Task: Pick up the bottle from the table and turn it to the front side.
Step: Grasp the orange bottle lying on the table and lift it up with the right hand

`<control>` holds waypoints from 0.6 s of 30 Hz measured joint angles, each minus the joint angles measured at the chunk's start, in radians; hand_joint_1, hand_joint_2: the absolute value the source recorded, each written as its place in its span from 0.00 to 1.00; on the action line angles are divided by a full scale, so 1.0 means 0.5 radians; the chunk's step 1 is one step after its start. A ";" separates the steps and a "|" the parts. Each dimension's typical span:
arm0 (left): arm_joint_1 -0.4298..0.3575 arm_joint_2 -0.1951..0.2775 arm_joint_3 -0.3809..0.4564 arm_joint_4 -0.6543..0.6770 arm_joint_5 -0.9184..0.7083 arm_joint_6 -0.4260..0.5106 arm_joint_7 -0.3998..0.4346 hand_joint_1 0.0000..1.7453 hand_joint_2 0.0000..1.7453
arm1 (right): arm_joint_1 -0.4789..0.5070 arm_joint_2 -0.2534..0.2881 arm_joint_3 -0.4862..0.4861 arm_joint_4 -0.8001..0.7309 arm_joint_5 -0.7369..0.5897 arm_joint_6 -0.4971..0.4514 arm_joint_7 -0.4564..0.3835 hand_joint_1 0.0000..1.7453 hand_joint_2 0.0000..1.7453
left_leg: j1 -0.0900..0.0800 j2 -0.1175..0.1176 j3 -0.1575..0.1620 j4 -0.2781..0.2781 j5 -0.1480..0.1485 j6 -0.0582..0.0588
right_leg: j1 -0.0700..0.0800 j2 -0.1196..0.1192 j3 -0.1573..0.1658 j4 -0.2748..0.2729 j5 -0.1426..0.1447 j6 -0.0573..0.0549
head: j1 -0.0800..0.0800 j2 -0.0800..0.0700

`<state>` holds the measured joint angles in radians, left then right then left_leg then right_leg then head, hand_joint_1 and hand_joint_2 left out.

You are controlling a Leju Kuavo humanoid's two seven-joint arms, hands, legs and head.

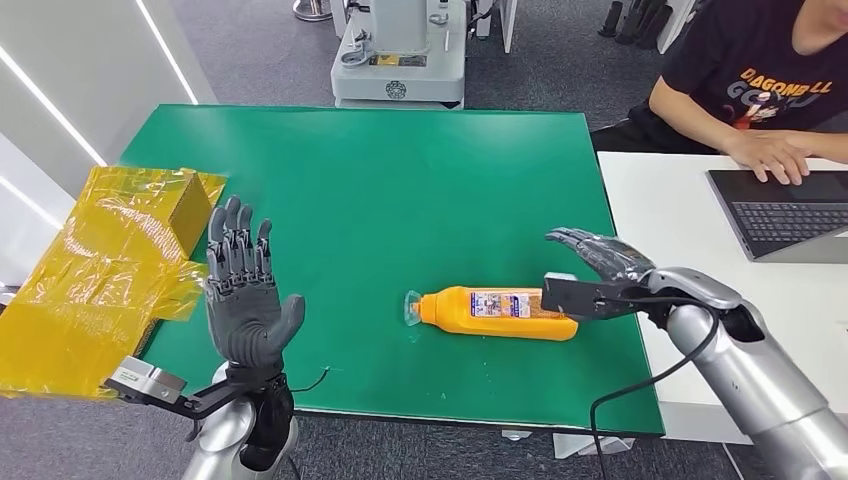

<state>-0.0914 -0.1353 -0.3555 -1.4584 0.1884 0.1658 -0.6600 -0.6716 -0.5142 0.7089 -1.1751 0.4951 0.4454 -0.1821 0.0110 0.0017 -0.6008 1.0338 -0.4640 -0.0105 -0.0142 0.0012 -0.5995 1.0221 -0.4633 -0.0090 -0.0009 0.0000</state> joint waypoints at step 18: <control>-0.002 0.001 0.000 0.000 -0.005 0.010 0.000 0.00 1.00 | -0.434 0.367 0.649 0.984 -0.074 -0.073 -0.315 0.00 1.00 | 0.001 -0.006 0.000 0.000 0.002 0.001 | 0.002 -0.007 0.001 0.000 0.000 0.000 | 0.000 0.000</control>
<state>-0.0924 -0.1349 -0.3555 -1.4584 0.1859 0.1708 -0.6600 -0.8886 -0.3305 1.0336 -0.6829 0.4579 0.4087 -0.3394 0.0117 -0.0014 -0.6009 1.0337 -0.4628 -0.0099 -0.0130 -0.0025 -0.5988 1.0222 -0.4635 -0.0090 -0.0009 0.0000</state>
